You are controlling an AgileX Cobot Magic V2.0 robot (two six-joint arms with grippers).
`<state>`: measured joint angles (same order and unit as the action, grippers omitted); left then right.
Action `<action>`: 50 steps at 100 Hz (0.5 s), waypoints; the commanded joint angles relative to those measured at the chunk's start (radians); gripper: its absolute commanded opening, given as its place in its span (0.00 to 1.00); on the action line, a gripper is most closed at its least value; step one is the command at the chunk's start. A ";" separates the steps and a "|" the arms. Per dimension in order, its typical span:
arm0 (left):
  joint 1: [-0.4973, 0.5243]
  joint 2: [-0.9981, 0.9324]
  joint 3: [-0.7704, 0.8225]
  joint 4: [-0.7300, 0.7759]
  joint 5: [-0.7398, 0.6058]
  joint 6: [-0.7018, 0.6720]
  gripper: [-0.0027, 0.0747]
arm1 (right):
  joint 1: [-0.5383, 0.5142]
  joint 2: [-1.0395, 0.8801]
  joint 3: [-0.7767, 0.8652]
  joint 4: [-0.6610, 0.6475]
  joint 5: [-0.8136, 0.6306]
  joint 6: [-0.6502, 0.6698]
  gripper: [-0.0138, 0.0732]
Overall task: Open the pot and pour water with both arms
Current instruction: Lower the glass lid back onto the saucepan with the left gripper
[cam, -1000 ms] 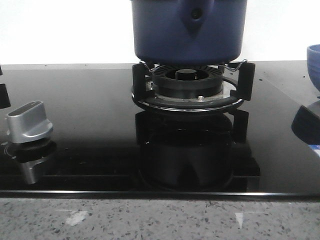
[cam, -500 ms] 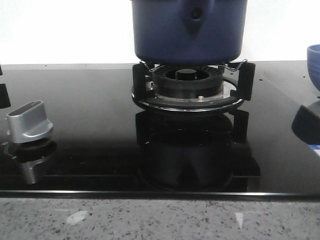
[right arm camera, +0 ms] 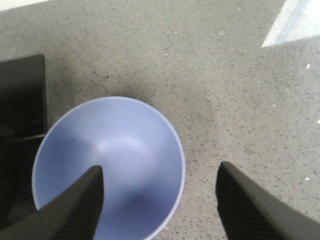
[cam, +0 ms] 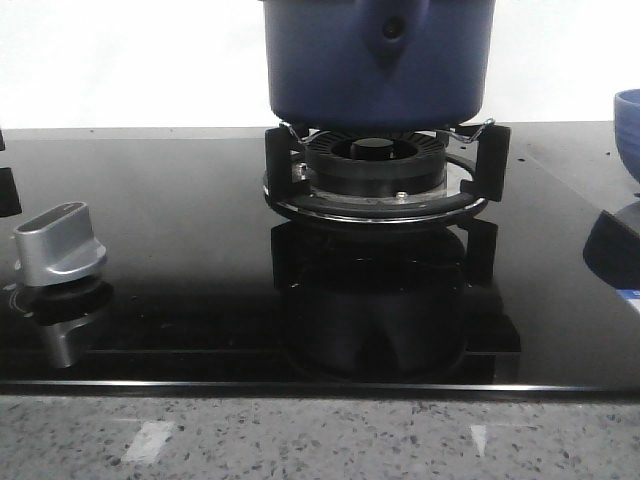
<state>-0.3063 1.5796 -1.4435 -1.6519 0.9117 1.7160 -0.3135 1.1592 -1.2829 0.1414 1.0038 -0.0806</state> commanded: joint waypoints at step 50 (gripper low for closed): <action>0.270 -0.379 -0.031 0.136 0.011 -0.225 0.01 | -0.002 -0.086 -0.025 0.814 -0.146 -0.488 0.09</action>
<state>-0.0584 1.2617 -1.4435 -1.5365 0.9456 1.5433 -0.3135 1.1118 -1.2829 0.7484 0.9324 -0.4507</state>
